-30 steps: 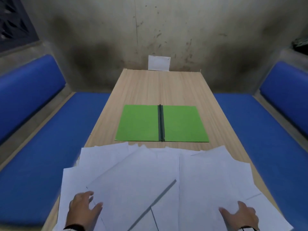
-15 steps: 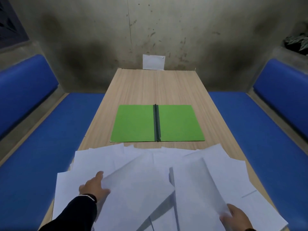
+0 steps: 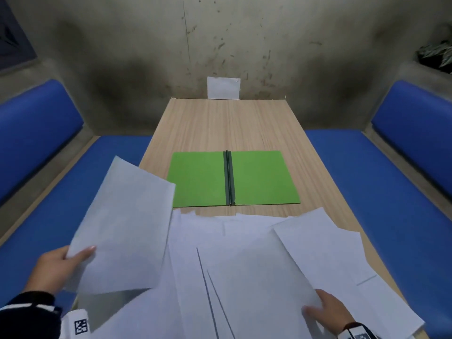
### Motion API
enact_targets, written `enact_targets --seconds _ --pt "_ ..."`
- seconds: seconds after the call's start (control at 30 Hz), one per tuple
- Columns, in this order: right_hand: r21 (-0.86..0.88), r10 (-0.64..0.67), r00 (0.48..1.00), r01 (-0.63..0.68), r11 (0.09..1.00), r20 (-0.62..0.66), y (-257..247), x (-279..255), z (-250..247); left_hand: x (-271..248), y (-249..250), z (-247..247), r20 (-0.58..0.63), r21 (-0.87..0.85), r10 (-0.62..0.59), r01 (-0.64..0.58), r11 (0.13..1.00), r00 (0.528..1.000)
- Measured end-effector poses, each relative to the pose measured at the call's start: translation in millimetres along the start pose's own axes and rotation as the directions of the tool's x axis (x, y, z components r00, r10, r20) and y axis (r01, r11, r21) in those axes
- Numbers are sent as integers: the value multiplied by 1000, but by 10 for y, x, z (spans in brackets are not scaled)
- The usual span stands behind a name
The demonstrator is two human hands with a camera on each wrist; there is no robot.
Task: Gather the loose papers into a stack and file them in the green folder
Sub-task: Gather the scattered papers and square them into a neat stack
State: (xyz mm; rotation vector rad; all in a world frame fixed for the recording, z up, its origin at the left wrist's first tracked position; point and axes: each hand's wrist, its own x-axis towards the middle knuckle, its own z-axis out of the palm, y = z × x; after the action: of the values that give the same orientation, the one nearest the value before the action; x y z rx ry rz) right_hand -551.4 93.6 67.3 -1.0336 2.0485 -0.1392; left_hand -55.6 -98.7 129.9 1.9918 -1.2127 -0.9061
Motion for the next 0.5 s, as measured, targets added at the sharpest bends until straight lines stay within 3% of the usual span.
enact_targets --seconds 0.2,0.3,0.4,0.47,0.5 --pt "-12 -60 997 61 998 47 -187 48 157 109 -194 -252 -45 -53 39 -42 998 998" --pt "-8 -92 996 92 996 5 -241 -24 163 -184 -31 -243 5 -204 57 -54 977 998" --pt "114 -110 991 119 986 -81 -124 -48 101 -453 -10 -99 186 -379 -37 106 919 982" --pt "157 -66 987 90 984 -148 9 -84 -34 -627 -83 71 278 -320 -133 223 921 951" --pt "179 -19 986 49 983 -166 111 -71 -85 -669 -169 162 268 -226 -172 236 945 948"
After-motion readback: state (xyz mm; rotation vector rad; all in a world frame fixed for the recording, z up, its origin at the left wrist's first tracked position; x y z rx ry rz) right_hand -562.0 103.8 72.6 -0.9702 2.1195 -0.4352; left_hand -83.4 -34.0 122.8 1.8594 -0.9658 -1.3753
